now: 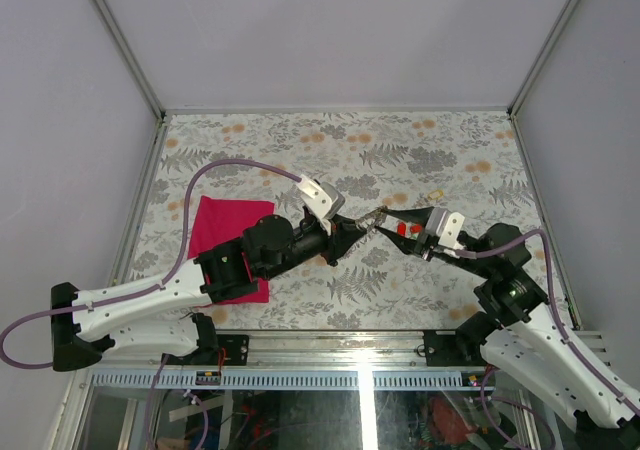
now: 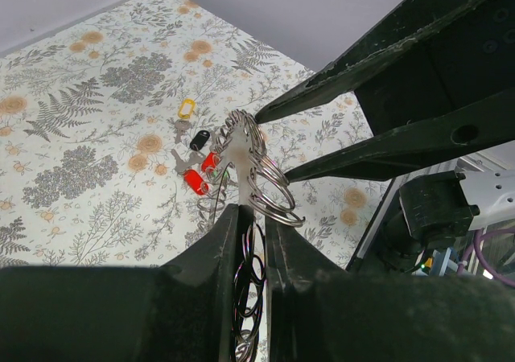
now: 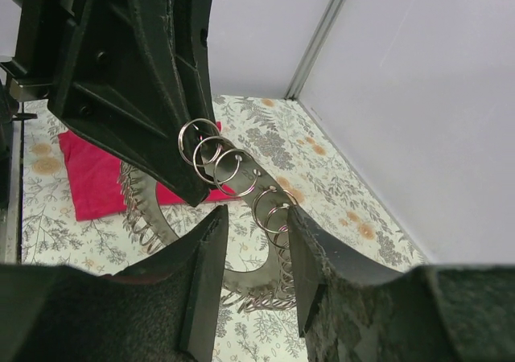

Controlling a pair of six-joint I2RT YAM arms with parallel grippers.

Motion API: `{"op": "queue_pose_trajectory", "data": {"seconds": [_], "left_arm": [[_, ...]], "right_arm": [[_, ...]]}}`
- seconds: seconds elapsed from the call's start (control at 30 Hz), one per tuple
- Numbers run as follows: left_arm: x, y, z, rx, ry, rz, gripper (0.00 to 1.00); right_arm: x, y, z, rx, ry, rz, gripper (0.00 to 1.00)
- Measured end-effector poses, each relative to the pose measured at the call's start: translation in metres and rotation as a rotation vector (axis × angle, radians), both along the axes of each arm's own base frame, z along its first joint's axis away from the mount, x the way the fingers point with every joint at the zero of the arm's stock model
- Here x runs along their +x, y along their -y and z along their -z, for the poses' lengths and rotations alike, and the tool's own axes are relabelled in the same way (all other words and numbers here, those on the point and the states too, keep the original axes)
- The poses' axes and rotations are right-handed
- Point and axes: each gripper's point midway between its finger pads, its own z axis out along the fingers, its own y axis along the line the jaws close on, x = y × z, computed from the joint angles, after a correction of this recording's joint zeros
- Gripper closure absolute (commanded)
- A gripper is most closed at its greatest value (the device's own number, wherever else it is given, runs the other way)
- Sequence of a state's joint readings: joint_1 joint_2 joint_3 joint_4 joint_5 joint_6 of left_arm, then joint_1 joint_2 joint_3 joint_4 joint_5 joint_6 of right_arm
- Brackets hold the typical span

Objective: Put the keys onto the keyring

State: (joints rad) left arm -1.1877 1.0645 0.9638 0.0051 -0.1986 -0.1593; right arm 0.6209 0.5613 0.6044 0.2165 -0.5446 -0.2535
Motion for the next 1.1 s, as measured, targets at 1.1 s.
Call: {"op": "queue_pose_trajectory", "data": {"seconds": [1.1], "left_arm": [[0.011, -0.006, 0.008, 0.021, -0.019, -0.076, 1.00]], "right_arm": [[-0.003, -0.024, -0.002, 0.035, -0.037, -0.115, 0.66]]}}
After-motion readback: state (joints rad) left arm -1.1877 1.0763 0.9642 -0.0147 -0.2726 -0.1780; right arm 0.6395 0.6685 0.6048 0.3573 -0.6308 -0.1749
